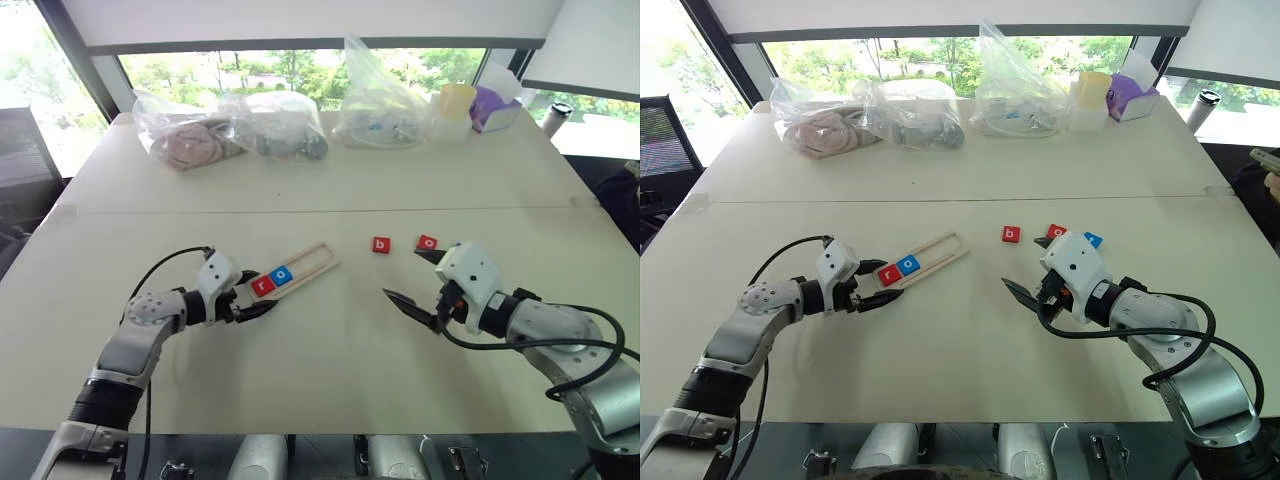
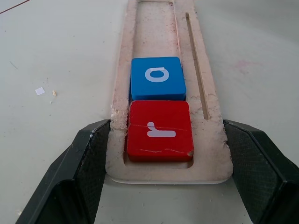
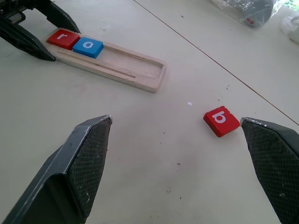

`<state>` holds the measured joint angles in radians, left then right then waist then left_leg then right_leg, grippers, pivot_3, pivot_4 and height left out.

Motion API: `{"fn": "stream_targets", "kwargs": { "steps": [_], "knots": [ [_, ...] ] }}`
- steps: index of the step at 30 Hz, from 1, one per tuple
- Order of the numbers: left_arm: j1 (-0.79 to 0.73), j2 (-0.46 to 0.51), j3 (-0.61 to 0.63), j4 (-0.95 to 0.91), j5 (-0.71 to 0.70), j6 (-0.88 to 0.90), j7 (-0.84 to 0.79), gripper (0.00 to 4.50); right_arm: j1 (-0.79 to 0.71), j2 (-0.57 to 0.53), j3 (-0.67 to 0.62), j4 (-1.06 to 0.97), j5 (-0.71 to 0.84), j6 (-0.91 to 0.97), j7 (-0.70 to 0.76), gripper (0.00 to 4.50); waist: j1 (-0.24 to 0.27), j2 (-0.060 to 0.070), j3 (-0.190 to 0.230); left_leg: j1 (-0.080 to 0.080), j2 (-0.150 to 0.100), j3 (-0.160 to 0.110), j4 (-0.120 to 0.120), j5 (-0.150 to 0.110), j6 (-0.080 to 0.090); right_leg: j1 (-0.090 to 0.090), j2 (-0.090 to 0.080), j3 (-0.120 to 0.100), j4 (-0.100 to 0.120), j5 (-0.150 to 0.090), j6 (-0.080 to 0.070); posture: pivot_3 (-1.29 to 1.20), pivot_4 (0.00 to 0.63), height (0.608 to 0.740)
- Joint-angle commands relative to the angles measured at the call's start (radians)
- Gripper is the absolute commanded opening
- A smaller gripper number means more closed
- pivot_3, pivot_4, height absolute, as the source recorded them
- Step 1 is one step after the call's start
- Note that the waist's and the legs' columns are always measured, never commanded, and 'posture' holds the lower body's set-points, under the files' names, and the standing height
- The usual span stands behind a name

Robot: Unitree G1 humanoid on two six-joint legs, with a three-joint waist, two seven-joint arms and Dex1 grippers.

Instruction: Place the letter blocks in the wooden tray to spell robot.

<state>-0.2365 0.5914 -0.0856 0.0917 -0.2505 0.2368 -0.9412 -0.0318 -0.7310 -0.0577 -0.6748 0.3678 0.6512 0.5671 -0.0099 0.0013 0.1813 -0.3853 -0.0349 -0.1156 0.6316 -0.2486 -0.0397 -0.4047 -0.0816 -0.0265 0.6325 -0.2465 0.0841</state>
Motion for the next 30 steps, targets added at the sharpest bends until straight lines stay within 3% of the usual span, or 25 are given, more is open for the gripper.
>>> {"fn": "stream_targets", "kwargs": {
  "steps": [1,11,21,30],
  "knots": [
    [0.027,0.028,-0.065,-0.018,0.025,0.030,-0.067,3.14,-0.024,-0.022,-0.046,-0.036,0.009,0.003,0.012,4.50,-0.001,0.000,0.000,0.000,0.000,0.000,0.000,0.000,0.000,0.000,0.000,0.000,0.000,0.000,0.000,0.00,0.150,0.740],
    [-0.056,0.022,-0.224,-0.088,0.089,-0.059,-0.201,3.14,-0.039,-0.049,-0.081,-0.019,0.005,0.006,0.037,4.50,0.027,0.000,0.000,-0.003,-0.001,0.000,0.001,0.000,0.000,0.000,-0.001,0.000,-0.002,-0.002,-0.002,0.00,0.150,0.740],
    [-0.083,0.012,-0.289,-0.151,0.088,-0.081,-0.262,3.14,-0.019,-0.048,-0.101,-0.052,0.012,0.034,0.034,4.50,0.022,-0.001,0.000,-0.004,-0.001,0.000,0.000,0.000,0.000,-0.001,-0.001,0.000,-0.002,-0.001,0.000,0.00,0.150,0.740],
    [-0.087,0.013,-0.321,-0.097,0.194,-0.191,-0.225,3.14,-0.013,-0.044,-0.100,-0.066,0.013,0.048,0.030,4.50,0.023,-0.001,0.000,-0.004,-0.001,0.000,0.000,0.000,0.000,-0.001,-0.001,0.000,-0.002,-0.002,-0.001,0.00,0.150,0.740]
  ]
}}
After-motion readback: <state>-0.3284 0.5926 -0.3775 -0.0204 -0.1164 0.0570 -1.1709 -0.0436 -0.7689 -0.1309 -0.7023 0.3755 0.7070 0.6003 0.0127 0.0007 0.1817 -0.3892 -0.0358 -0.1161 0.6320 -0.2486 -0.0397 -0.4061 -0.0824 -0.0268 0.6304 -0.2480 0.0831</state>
